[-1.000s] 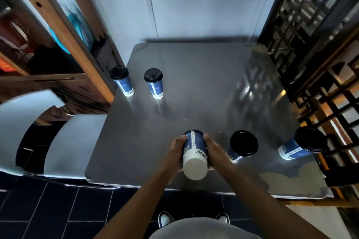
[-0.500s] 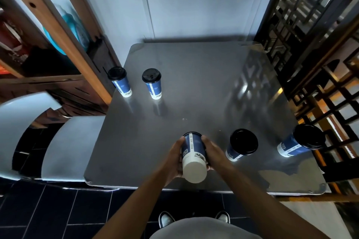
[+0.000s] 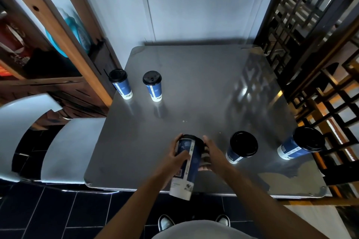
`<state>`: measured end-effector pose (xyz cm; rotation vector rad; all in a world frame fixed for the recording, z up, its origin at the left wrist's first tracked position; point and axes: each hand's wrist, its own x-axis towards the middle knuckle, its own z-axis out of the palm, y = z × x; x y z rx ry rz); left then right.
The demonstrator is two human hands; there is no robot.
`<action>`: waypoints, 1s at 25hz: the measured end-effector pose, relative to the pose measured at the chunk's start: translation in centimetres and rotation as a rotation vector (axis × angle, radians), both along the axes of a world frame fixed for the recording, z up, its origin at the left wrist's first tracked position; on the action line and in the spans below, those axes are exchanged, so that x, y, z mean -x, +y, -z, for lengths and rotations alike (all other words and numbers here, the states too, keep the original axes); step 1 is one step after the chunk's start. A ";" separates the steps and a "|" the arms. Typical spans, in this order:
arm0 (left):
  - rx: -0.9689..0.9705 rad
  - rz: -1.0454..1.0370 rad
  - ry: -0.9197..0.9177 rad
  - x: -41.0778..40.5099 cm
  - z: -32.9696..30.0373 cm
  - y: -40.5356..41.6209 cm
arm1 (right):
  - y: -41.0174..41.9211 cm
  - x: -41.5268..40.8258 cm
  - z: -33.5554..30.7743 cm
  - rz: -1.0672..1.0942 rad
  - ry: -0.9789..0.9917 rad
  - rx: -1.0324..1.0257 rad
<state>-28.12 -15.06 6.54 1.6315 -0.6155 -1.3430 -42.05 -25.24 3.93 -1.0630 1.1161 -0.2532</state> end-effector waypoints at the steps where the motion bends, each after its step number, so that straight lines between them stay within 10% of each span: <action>1: 0.038 0.067 -0.104 -0.1 0.1 0.4 | -0.2 0.2 -0.3 -0.002 -0.011 0.023; 12: 0.031 0.276 -0.499 1.3 1.9 2.6 | 0.3 -1.2 -3.3 -0.312 0.126 0.511; 25: -0.089 0.446 -0.826 2.1 -1.1 2.2 | 1.8 0.5 -4.8 -0.265 -0.080 0.256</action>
